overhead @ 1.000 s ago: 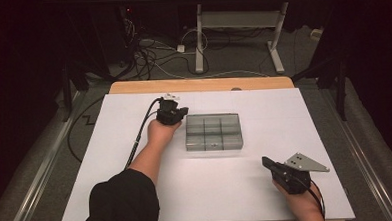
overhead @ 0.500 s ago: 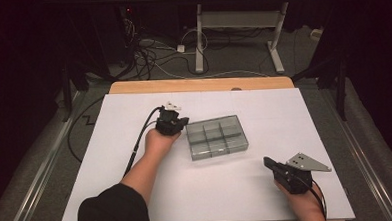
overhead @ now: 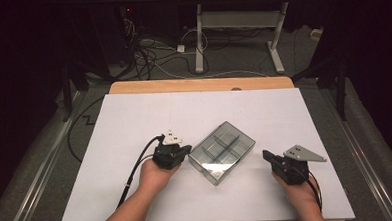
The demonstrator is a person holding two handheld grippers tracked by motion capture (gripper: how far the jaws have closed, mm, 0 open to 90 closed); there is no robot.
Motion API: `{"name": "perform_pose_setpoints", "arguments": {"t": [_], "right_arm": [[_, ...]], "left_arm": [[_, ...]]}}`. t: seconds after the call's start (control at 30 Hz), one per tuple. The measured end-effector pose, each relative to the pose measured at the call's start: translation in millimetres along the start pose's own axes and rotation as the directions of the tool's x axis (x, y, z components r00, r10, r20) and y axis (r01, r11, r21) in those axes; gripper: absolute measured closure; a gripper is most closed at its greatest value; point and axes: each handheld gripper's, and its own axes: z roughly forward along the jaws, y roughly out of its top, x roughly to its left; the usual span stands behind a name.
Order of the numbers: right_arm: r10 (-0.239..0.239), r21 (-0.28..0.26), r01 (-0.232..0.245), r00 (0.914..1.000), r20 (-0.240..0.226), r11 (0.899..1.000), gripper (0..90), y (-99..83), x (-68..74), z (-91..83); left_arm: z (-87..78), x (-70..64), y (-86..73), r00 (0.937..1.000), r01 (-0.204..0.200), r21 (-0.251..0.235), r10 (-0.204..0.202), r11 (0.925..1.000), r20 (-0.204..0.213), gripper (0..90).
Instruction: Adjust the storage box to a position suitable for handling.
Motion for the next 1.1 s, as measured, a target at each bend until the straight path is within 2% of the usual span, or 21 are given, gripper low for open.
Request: {"name": "perform_pose_setpoints", "arguments": {"t": [0.07, 0.1, 0.13, 0.17, 0.23, 0.37, 0.43, 0.57, 0.6, 0.63, 0.77, 0.83, 0.97, 1.07, 1.1], "right_arm": [[-0.002, 0.012, 0.001, 0.9996, 0.027, 1.000, 90.0, 7.2, -6.5, 9.1], [0.005, 0.017, -0.006, 0.9992, 0.039, 1.000, 90.0, 10.8, -10.1, 14.5], [0.005, 0.017, -0.006, 0.9992, 0.039, 1.000, 90.0, 10.8, -10.1, 14.5], [0.013, 0.032, -0.015, 0.9986, 0.051, 0.999, 90.0, 17.0, -17.4, 26.0], [0.022, 0.048, -0.024, 0.9987, 0.046, 0.999, 90.0, 21.7, -23.4, 37.1], [0.022, 0.061, -0.024, 0.9994, 0.028, 0.998, 90.0, 28.8, -26.3, 51.2], [0.011, 0.078, -0.012, 0.9999, 0.010, 0.997, 90.0, 34.5, -27.9, 62.8], [-0.012, 0.109, 0.011, 0.9999, 0.005, 0.994, 90.0, 36.8, -27.2, 71.5], [-0.016, 0.113, 0.016, 0.9999, 0.003, 0.994, 90.0, 36.9, -26.3, 73.4], [-0.023, 0.119, 0.024, 0.9997, -0.012, 0.993, 90.0, 36.0, -24.0, 76.1], [-0.034, 0.125, 0.037, 0.9991, -0.023, 0.991, 90.0, 34.3, -21.8, 76.9], [-0.035, 0.136, 0.042, 0.9980, -0.053, 0.990, 90.0, 33.1, -19.7, 72.7], [-0.065, 0.134, 0.077, 0.9941, -0.087, 0.988, 90.0, 27.4, -5.8, 60.2], [-0.071, 0.135, 0.086, 0.9914, -0.110, 0.987, 90.0, 18.7, 7.3, 45.4], [-0.071, 0.135, 0.086, 0.9914, -0.110, 0.987, 90.0, 18.7, 7.3, 45.4]], "left_arm": [[-2.5, -0.3, -2.4, 0.9999, 0.010, -0.006, -0.010, 0.9999, 0.001, 87.6], [-8.7, 1.3, -7.6, 0.9992, 0.039, -0.019, -0.039, 0.9991, 0.008, 87.6], [-8.7, 1.3, -7.6, 0.9992, 0.039, -0.019, -0.039, 0.9991, 0.008, 87.6], [-13.0, 2.3, -10.4, 0.9991, 0.041, -0.020, -0.041, 0.9990, 0.005, 87.6], [-24.8, 3.4, -21.1, 0.9995, 0.032, 0.004, -0.032, 0.9995, -0.005, 87.5], [-35.3, 3.9, -32.9, 0.9996, 0.025, 0.014, -0.025, 0.9996, -0.008, 87.5], [-40.5, 6.1, -38.7, 0.9989, 0.047, 0.000, -0.047, 0.9989, 0.000, 87.6], [-43.9, 10.5, -41.4, 0.9973, 0.072, -0.001, -0.072, 0.9974, 0.013, 87.5], [-45.3, 13.1, -41.4, 0.9986, 0.049, 0.023, -0.049, 0.9985, 0.018, 87.6], [-44.7, 13.3, -42.2, 0.9987, 0.046, 0.027, -0.047, 0.9986, 0.021, 87.5], [-42.6, 13.3, -45.0, 0.9985, 0.042, 0.040, -0.044, 0.9983, 0.034, 87.6], [-42.8, 13.6, -45.1, 0.9984, 0.045, 0.039, -0.046, 0.9982, 0.032, 87.5], [-43.6, 14.2, -45.3, 0.9986, 0.038, 0.043, -0.039, 0.9984, 0.035, 87.5], [-49.1, 14.3, -45.2, 0.9985, 0.034, 0.026, -0.035, 0.9991, 0.043, 87.5], [-49.1, 14.3, -45.2, 0.9985, 0.034, 0.026, -0.035, 0.9991, 0.043, 87.4]]}}
